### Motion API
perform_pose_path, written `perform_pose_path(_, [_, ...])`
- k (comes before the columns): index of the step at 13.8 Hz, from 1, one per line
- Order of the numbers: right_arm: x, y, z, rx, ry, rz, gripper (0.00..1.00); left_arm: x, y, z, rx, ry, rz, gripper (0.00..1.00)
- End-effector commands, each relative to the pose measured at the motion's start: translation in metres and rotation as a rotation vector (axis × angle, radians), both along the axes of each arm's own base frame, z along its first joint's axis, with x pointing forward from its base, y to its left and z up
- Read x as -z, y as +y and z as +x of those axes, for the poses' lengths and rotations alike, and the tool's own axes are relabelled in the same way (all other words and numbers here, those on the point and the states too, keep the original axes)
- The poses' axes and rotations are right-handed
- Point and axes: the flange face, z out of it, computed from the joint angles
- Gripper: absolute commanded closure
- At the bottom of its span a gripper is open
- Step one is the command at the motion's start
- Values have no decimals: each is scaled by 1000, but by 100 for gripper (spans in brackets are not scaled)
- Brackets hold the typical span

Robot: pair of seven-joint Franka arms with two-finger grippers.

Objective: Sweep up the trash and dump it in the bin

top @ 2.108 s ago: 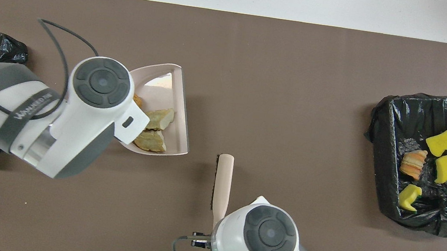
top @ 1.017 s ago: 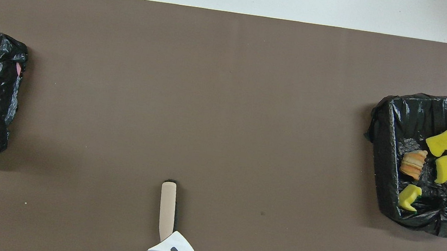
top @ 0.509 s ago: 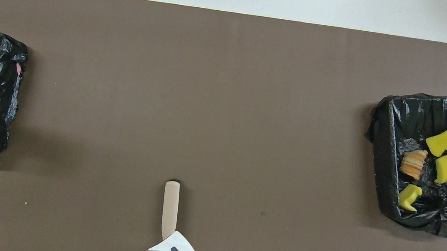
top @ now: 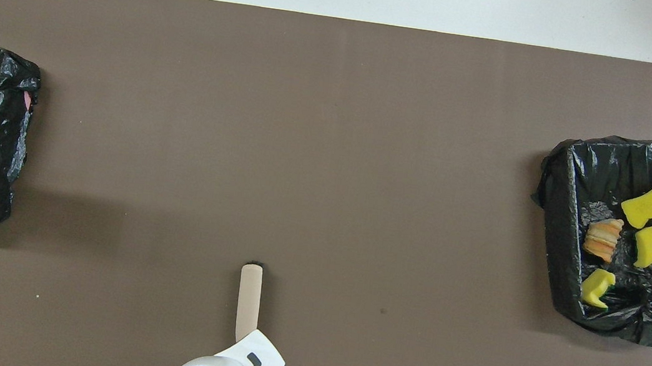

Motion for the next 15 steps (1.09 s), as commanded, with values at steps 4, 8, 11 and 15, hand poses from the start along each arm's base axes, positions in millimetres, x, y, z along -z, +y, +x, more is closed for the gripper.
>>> perform_pose_path(4, [-72,-56,51,-7,-55,10,0,-14,-78,6,-28,-45,-128,100])
perform_pose_path(8, [-114,-109,91,-60,-119,-12,0,12,-154,11,-77,-102,-371,100])
perform_pose_path(11, [-116,-137,125,-65,-170,-80,0,43,-218,12,-207,-215,-482,100])
perform_pose_path(15, [-107,-180,184,-75,-230,-132,0,84,-305,-1,-496,-388,-680,100])
